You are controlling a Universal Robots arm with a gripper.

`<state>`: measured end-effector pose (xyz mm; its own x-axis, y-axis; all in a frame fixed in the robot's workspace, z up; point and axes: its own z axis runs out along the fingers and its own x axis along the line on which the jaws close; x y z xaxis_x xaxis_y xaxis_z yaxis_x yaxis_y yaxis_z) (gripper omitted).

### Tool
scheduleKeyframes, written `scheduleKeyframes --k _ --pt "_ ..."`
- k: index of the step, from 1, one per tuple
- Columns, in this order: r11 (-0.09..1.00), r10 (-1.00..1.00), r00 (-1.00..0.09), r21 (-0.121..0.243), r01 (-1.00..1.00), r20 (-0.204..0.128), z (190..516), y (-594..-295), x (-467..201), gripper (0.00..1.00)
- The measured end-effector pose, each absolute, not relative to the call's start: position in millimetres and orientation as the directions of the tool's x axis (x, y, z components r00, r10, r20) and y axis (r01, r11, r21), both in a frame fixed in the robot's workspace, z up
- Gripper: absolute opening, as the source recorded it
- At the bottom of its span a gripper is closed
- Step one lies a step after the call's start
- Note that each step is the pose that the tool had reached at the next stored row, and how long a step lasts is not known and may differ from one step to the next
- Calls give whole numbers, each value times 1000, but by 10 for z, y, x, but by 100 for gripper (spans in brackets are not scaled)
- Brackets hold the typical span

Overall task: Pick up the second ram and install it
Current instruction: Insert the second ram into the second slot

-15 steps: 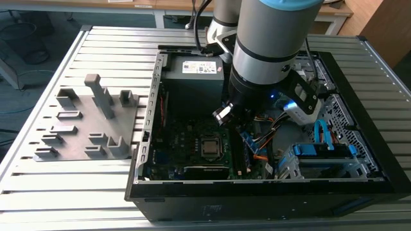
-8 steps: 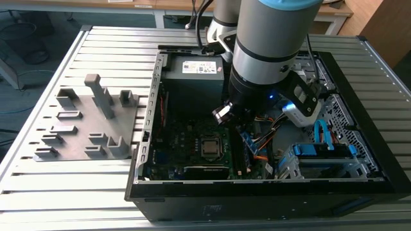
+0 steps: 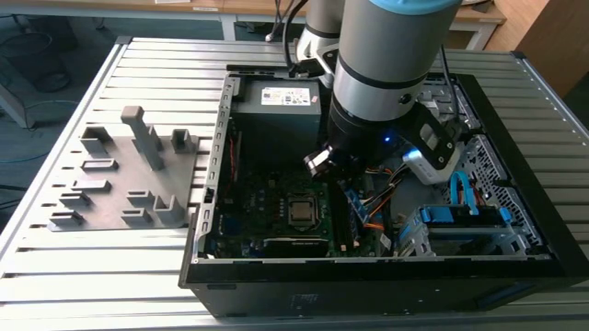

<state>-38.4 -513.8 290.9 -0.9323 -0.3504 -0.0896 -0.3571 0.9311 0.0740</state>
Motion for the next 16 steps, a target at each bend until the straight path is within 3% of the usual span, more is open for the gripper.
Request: scheduleKeyframes --k 16 --pt "963 -252 -964 74 -259 -90 2906 -5138 -384 13"
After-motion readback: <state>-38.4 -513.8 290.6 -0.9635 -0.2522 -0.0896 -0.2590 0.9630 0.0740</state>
